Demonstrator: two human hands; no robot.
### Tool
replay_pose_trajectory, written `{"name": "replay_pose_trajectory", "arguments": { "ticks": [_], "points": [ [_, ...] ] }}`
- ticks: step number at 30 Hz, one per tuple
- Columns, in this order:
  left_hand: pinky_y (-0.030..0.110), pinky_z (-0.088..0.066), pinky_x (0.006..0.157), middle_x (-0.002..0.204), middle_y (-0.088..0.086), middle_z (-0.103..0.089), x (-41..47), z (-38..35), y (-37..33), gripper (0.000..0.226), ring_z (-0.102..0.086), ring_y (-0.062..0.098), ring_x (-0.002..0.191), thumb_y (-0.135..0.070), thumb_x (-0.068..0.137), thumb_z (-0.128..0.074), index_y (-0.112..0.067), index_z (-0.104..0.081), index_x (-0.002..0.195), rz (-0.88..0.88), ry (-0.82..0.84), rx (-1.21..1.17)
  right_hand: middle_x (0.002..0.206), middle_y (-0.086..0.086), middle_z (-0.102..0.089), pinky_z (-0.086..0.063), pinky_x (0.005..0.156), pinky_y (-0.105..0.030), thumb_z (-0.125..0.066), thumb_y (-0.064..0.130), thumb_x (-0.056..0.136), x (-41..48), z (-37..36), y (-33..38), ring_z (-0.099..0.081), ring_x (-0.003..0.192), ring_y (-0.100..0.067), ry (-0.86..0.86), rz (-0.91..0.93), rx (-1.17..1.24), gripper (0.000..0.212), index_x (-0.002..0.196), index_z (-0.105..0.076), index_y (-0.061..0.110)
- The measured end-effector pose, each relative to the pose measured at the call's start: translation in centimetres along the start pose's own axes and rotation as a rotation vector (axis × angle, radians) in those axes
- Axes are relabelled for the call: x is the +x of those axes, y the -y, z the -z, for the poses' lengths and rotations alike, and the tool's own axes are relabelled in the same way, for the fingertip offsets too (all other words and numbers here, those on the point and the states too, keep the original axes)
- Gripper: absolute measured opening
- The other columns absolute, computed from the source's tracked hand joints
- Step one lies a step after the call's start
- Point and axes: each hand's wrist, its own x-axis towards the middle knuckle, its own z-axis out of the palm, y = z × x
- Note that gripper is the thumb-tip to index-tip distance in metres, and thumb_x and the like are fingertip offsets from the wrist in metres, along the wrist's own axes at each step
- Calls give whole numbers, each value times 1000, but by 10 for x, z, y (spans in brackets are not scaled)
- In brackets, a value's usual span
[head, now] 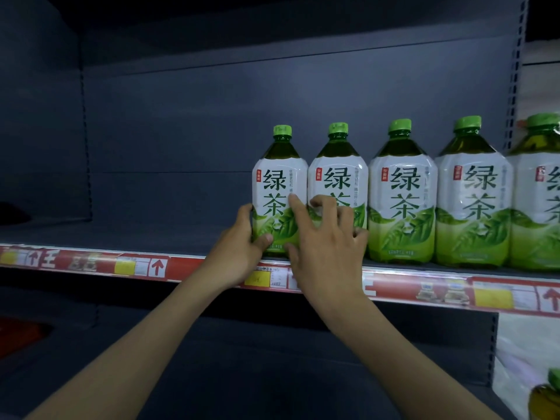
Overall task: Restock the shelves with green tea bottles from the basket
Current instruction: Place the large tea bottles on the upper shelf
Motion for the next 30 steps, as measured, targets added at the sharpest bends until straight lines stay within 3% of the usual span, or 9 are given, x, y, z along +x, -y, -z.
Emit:
{"name": "replay_pose_trajectory", "arguments": {
  "ticks": [7,10,14,17,20,24,28,30],
  "points": [
    [29,-41,85,131,-3,-58,-1,0,-6,55,-56,16,109,-28,98,-52,-28,-21,144,21,15,29,133,-6,-38,-41,82,-45,-72,36,81,1,5,-6,-39,118,-27,111,14,92,75,145,-34,34],
    [28,-40,80,131,2,-58,-8,4,-13,59,-54,16,103,-27,97,-53,-27,-20,147,24,18,119,132,-9,-38,-41,84,-45,-68,35,84,-5,9,-4,-39,118,-29,133,10,114,69,145,-37,30],
    [33,-42,87,136,12,-50,-51,26,-9,68,-50,28,117,-28,96,-52,-20,-15,152,-62,-61,427,122,-13,-47,-40,77,-41,-66,26,80,-29,15,18,-45,107,-32,131,83,177,57,134,-51,22],
    [43,-48,84,129,11,-52,-121,54,17,61,-52,31,114,-29,94,-52,-16,-28,149,-92,-203,699,116,-15,-51,-46,78,-43,-63,24,79,-61,25,57,-50,102,-35,173,189,316,45,123,-58,15],
    [48,-49,84,130,11,-52,-214,92,59,57,-52,34,113,-31,93,-51,-17,-34,145,143,-231,830,122,-11,-46,-47,91,-47,-61,28,88,-105,36,112,-47,112,-33,437,286,563,41,127,-55,18],
    [47,-48,85,116,14,-60,-364,147,113,52,-57,36,108,-37,84,-44,-15,-48,131,597,-291,858,115,-1,-38,-47,87,-39,-59,28,93,-181,39,199,-46,109,-25,733,420,898,32,124,-54,22],
    [42,-49,91,116,10,-64,-509,183,142,38,-62,30,104,-26,91,-55,-15,-53,128,1071,-467,693,111,-6,-49,-44,91,-33,-63,19,86,-269,48,299,-55,106,-29,996,458,1119,30,116,-62,21],
    [34,-50,87,93,-8,-68,-563,188,149,25,-65,18,92,-23,87,-60,-28,-61,112,1260,-624,533,106,-5,-50,-42,90,-30,-63,18,85,-315,54,342,-56,105,-29,1163,487,1186,32,116,-63,21]
  ]
}}
